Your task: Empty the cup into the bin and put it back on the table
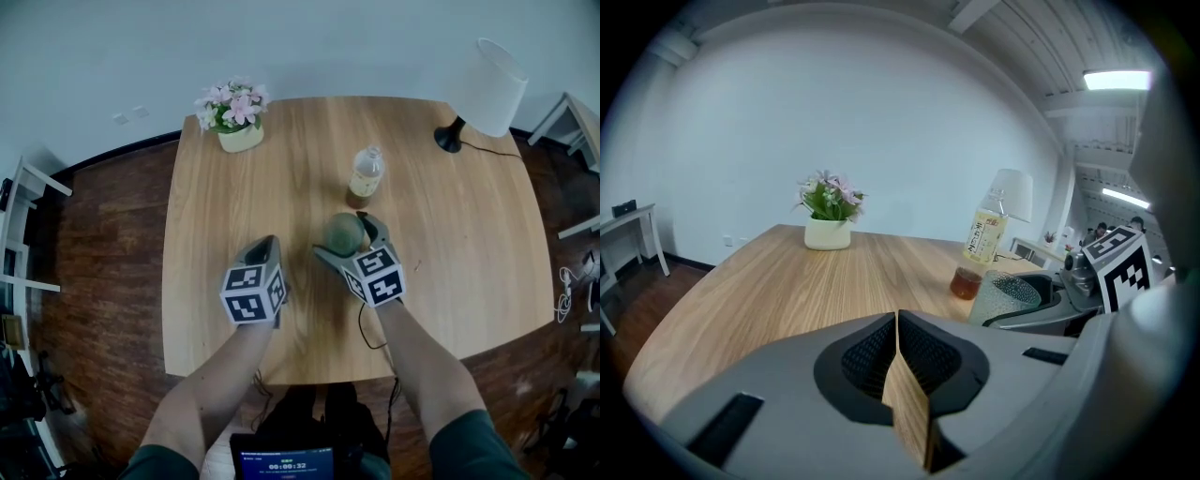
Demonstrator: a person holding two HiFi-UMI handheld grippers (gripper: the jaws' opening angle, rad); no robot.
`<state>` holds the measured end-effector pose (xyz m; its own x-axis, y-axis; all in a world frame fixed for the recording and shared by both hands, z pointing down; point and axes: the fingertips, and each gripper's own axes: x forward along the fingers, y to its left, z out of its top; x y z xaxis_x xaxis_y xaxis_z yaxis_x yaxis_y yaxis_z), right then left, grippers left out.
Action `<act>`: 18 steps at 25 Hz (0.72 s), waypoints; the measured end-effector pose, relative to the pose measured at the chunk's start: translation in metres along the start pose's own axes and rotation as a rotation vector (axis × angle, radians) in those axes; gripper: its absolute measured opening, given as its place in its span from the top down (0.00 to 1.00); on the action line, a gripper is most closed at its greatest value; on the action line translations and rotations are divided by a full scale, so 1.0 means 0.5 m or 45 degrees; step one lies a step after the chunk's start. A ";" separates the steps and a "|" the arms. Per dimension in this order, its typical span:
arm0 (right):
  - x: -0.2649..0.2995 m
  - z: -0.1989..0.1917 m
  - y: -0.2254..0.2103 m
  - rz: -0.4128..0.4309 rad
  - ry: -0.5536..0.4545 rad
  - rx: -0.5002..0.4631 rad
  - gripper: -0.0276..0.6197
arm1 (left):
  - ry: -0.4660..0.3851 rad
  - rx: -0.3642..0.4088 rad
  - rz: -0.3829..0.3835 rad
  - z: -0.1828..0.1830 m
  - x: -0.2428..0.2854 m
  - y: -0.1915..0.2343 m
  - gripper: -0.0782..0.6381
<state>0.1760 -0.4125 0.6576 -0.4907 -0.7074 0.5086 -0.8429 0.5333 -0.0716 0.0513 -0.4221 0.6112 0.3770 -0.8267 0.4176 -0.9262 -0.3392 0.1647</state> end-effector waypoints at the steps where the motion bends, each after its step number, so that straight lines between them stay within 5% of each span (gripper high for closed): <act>1: -0.004 0.003 0.003 0.001 -0.006 -0.001 0.17 | -0.003 -0.003 0.000 0.001 -0.005 0.001 0.88; 10: -0.082 0.059 0.025 -0.049 -0.090 -0.029 0.17 | -0.127 -0.021 -0.059 0.067 -0.065 -0.037 0.88; 18: -0.234 0.173 0.062 -0.037 -0.238 -0.047 0.22 | -0.344 -0.010 -0.130 0.172 -0.187 -0.098 0.88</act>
<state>0.1881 -0.3532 0.5216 -0.5015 -0.7949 0.3416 -0.8505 0.5254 -0.0259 0.0619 -0.3669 0.4875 0.4552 -0.8783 0.1458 -0.8830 -0.4243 0.2010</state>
